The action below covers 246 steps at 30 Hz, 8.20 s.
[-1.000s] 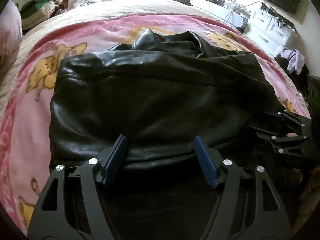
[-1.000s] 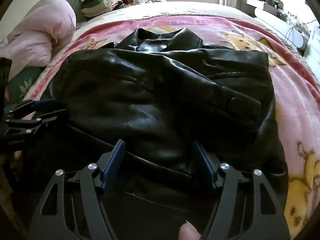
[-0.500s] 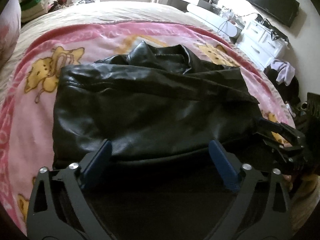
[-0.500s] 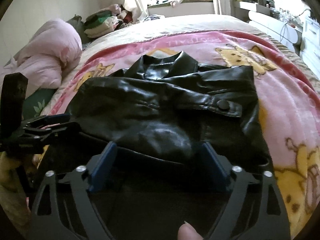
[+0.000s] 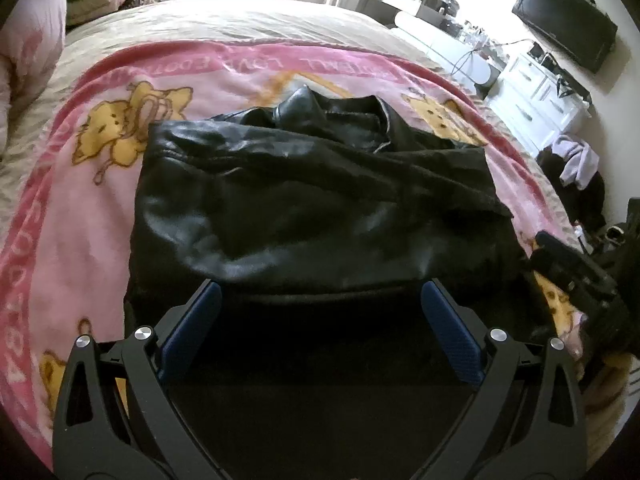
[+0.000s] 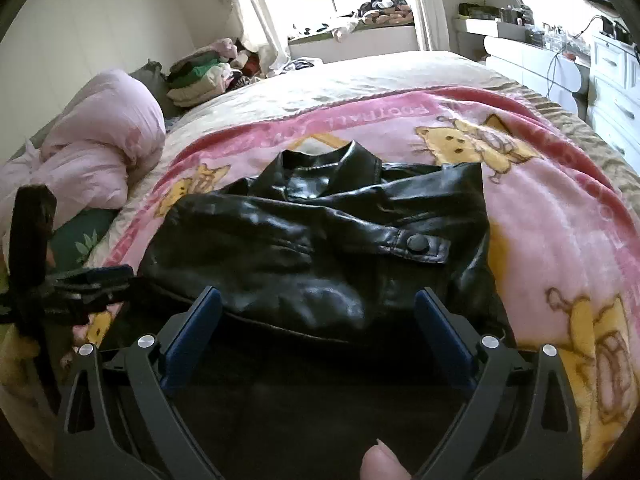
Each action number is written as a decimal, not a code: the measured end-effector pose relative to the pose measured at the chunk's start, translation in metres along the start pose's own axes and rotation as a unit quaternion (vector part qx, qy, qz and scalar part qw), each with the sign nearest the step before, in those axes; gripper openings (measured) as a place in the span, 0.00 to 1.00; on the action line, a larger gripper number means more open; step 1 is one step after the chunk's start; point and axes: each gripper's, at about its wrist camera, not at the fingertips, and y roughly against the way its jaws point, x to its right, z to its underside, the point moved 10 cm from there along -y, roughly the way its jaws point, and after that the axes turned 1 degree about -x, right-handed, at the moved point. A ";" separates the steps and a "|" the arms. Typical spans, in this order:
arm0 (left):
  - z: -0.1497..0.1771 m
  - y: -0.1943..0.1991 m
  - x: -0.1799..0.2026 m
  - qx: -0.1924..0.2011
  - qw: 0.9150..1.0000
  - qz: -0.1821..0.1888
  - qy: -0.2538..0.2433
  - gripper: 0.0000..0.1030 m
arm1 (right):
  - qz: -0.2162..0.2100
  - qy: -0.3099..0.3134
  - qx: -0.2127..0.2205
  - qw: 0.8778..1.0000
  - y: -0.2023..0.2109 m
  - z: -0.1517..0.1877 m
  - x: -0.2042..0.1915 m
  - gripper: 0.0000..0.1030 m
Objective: Fold large clothes
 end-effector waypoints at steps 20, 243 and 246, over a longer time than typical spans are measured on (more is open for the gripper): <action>0.012 0.041 0.007 0.047 0.998 -0.029 -0.006 0.91 | -0.022 0.022 0.025 0.999 0.027 -0.006 -0.024 0.94; -0.068 0.022 -0.097 0.167 0.984 -0.053 0.026 0.04 | 0.061 -0.055 0.091 0.992 -0.020 -0.093 0.131 0.13; -0.081 0.028 -0.095 0.180 0.982 -0.050 0.027 0.04 | 0.064 -0.057 0.103 0.991 -0.017 -0.103 0.131 0.13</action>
